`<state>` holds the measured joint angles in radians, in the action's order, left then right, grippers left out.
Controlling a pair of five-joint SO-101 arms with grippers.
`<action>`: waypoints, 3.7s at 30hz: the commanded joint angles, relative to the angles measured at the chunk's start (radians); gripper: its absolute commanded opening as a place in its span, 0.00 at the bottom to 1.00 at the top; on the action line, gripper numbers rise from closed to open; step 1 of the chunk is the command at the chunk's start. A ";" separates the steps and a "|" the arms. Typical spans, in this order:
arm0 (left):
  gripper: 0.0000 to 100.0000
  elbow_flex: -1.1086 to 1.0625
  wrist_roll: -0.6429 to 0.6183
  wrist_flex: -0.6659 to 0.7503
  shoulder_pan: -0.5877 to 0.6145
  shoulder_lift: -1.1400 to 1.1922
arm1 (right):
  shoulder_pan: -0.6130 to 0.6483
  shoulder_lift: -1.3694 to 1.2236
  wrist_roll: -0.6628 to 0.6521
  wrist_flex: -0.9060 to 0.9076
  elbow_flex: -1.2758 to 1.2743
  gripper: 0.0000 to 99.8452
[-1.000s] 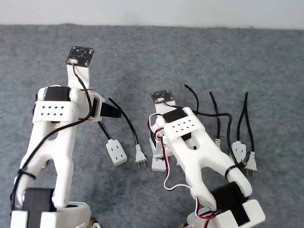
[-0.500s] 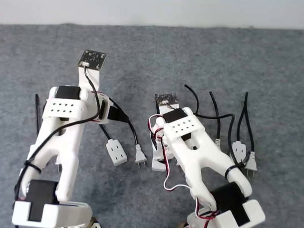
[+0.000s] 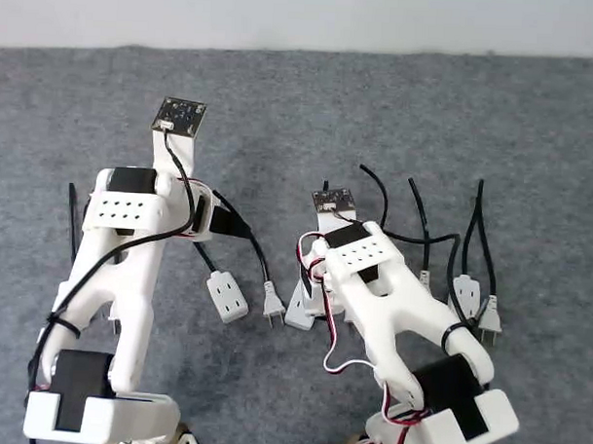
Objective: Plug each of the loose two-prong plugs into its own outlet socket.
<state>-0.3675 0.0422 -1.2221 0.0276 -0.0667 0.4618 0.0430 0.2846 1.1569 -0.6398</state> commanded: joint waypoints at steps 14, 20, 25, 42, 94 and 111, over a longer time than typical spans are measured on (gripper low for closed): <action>0.41 0.012 -0.005 0.020 -0.008 -0.006 | -0.059 -0.223 -0.161 -0.030 0.110 0.32; 0.41 0.012 -0.005 0.021 -0.009 -0.002 | -0.058 -0.282 -0.161 0.028 0.172 0.25; 0.41 0.012 -0.005 0.023 -0.011 0.002 | -0.059 -0.321 -0.161 0.051 0.222 0.10; 0.41 0.012 -0.005 0.023 -0.011 0.003 | -0.025 -0.328 -0.293 0.053 0.224 0.01; 0.41 -0.203 0.066 0.245 -0.212 -0.471 | -0.245 0.059 -0.397 0.004 0.825 0.01; 0.41 -0.605 0.196 0.608 -0.315 -0.999 | -0.209 0.294 -0.216 -0.111 0.822 0.01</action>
<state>-0.9536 0.2217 -0.6651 -0.2501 -0.9705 0.2455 0.2793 0.0284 1.0710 0.1212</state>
